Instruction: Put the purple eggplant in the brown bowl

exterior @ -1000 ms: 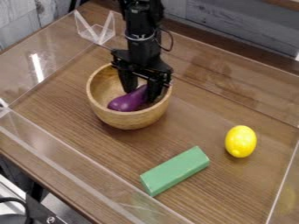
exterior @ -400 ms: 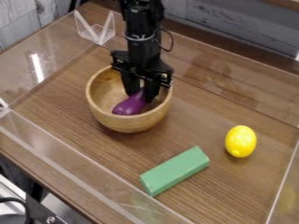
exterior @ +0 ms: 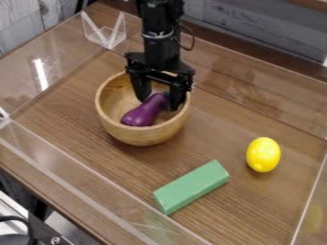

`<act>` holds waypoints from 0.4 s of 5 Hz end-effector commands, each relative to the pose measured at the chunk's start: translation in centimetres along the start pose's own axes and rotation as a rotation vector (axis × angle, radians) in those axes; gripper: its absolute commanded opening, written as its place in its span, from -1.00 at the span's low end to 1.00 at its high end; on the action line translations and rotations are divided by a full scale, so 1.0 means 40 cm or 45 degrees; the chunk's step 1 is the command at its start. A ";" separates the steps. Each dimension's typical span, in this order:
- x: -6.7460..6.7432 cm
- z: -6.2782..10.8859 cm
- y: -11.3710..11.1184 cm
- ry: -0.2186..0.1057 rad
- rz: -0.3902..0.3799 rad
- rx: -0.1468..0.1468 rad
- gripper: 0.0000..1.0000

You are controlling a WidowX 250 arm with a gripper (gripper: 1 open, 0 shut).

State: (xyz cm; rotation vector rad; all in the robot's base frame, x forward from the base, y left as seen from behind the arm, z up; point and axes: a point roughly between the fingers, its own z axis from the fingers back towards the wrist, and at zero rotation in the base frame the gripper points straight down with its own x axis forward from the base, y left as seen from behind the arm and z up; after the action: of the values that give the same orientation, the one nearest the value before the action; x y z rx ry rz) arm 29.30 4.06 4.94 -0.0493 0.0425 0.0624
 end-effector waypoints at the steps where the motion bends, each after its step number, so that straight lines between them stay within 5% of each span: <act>1: 0.038 0.072 -0.020 -0.130 -0.003 -0.002 1.00; 2: 0.047 0.074 -0.028 -0.138 0.001 -0.010 1.00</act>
State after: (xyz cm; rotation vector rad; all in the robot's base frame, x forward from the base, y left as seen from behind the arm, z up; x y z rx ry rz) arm 30.26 3.37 5.62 -0.0600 0.0158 0.0734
